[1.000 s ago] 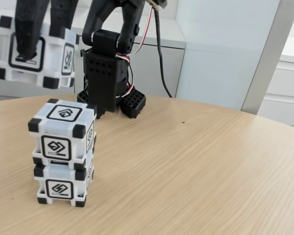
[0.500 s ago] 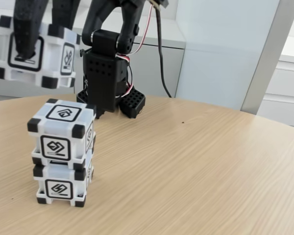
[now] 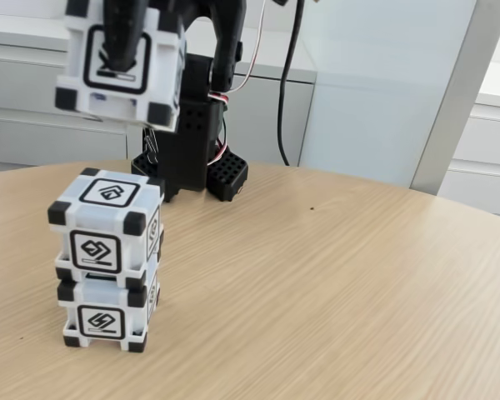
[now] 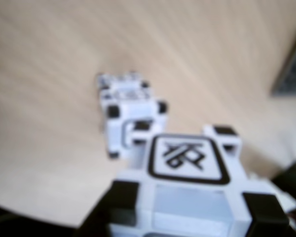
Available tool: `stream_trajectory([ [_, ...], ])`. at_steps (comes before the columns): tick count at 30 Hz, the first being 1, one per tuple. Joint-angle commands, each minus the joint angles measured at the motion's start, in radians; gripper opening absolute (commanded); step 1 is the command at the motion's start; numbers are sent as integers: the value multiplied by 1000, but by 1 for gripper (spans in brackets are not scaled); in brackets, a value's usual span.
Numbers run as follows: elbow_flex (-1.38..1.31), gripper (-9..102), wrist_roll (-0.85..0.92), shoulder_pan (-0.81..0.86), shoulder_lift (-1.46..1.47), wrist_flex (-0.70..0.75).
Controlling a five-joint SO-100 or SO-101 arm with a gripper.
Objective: Stack cubes from left to right.
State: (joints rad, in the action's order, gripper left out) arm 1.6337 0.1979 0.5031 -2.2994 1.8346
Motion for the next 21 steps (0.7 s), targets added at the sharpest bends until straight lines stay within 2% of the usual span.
stream_trajectory([
  [1,-5,0,17,9,-25,80],
  [15,9,0,20,11,-87,81],
  [21,155,0,54,11,-89,77],
])
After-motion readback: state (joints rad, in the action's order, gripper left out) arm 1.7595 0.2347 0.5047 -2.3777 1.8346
